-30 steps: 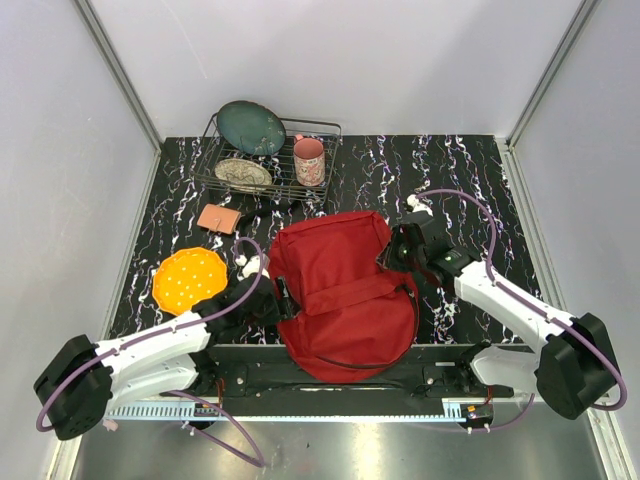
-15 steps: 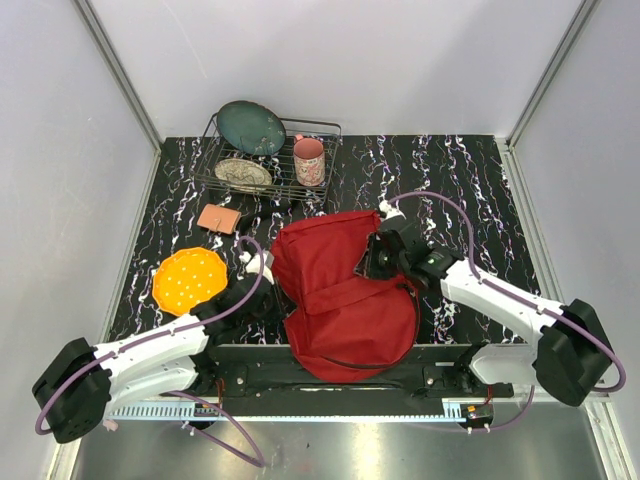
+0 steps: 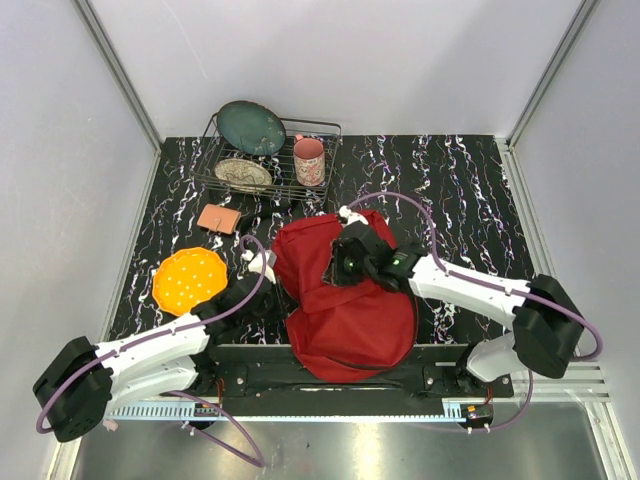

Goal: Pack the student bag
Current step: Unzip the student bag at the center of the board, then pick up the personal item from the center of the board.

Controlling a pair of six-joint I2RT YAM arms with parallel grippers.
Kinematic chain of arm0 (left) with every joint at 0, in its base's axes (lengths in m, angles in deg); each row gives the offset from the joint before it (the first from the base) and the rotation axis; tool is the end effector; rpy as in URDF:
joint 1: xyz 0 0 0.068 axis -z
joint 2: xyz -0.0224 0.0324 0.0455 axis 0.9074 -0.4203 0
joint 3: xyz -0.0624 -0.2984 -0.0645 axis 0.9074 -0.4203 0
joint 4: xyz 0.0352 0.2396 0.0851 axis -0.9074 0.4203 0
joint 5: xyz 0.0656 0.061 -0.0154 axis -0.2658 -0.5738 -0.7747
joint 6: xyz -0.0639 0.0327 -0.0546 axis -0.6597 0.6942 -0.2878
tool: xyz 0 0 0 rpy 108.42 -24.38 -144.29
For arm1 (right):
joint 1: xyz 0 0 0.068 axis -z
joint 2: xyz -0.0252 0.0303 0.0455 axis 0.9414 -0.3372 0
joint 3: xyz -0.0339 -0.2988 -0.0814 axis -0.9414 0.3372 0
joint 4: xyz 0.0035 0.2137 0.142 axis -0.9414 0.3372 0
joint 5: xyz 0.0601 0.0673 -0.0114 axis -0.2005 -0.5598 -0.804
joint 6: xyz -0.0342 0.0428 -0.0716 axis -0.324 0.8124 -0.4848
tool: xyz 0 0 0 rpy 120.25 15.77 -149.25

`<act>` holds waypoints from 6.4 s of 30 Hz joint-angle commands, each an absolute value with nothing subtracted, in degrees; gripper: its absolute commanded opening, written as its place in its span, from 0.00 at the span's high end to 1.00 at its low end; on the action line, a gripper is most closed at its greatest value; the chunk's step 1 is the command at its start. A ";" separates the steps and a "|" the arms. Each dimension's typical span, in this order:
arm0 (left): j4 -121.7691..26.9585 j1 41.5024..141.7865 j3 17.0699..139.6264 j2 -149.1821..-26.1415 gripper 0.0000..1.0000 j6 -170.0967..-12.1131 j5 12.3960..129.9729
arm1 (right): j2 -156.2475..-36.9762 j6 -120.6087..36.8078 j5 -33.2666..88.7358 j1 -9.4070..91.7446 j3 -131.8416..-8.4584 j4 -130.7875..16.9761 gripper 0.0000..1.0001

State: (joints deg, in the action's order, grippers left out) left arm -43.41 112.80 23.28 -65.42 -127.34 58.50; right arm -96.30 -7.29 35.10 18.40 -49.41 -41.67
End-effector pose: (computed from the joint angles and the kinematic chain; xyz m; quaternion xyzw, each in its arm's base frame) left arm 0.1317 -0.1353 0.1691 -0.0182 0.8979 -0.3011 0.3205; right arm 0.2026 0.2588 0.2599 -0.0842 0.9086 0.2990 0.2792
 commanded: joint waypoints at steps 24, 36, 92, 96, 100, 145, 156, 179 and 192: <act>-46.98 112.87 24.55 -56.64 1.00 -126.81 58.19 | -106.70 -5.21 43.89 7.37 -62.99 -46.70 0.80; -32.94 112.87 28.67 -53.84 0.38 -126.81 50.11 | -89.27 -6.61 51.91 21.94 -53.05 -35.10 0.32; -24.04 57.42 66.99 -88.80 0.01 -108.00 71.09 | -73.46 -5.47 54.02 34.17 -44.18 -40.80 0.58; -25.25 52.59 69.02 -91.27 0.01 -106.86 72.07 | -71.52 -6.70 49.19 34.17 -46.10 -38.09 0.30; -26.67 50.21 71.47 -92.84 0.01 -101.51 71.79 | -70.20 -7.93 42.60 34.17 -47.95 -36.40 0.24; -34.67 46.51 85.38 -130.29 0.08 -96.05 94.91 | -96.48 2.87 20.87 25.30 -48.84 -59.52 0.20; -35.28 47.74 80.10 -126.95 0.30 -97.45 95.09 | -97.53 4.11 20.17 25.30 -47.34 -60.23 0.20; -39.41 52.31 72.72 -119.40 1.00 -99.91 95.79 | -93.76 6.57 21.84 25.30 -41.98 -60.93 0.20; -38.27 52.66 68.24 -110.26 1.00 -106.06 101.68 | -92.26 7.27 22.63 25.30 -40.31 -60.93 0.19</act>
